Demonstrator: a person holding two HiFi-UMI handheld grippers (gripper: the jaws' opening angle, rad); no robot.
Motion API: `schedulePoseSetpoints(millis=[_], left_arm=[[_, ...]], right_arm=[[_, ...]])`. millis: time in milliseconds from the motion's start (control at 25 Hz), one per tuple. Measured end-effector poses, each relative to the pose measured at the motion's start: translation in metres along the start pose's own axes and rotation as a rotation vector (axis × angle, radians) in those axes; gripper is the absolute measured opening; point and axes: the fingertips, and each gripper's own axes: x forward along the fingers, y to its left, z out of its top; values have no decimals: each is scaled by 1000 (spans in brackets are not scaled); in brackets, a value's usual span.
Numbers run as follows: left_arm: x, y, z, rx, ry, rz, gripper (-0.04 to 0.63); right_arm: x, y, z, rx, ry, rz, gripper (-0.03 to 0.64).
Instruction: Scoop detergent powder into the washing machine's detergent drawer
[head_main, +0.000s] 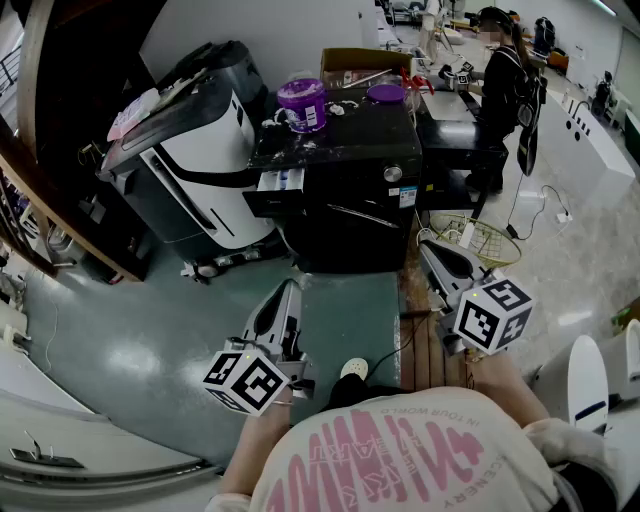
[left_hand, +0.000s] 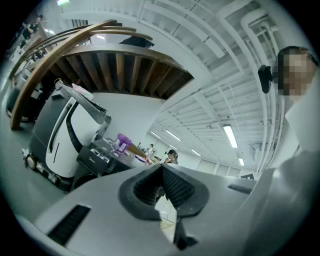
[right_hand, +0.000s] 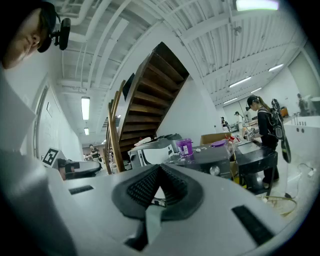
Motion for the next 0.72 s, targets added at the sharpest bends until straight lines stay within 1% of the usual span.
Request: schedulePoseSetpoints(millis=[120, 240, 400, 600, 720], left_arm=[[5, 5, -10, -13, 29, 1, 2], [13, 14, -15, -29, 33, 8, 2], [43, 34, -13, -41, 37, -3, 2], [94, 67, 8, -53, 38, -30, 2], [126, 90, 30, -41, 46, -41, 0]], right_arm=[[3, -7, -10, 5, 23, -15, -5], [11, -14, -20, 16, 55, -19, -5], [37, -32, -18, 11, 64, -37, -5], [91, -53, 2, 11, 63, -59, -5], [130, -61, 20, 24, 41, -56, -5]])
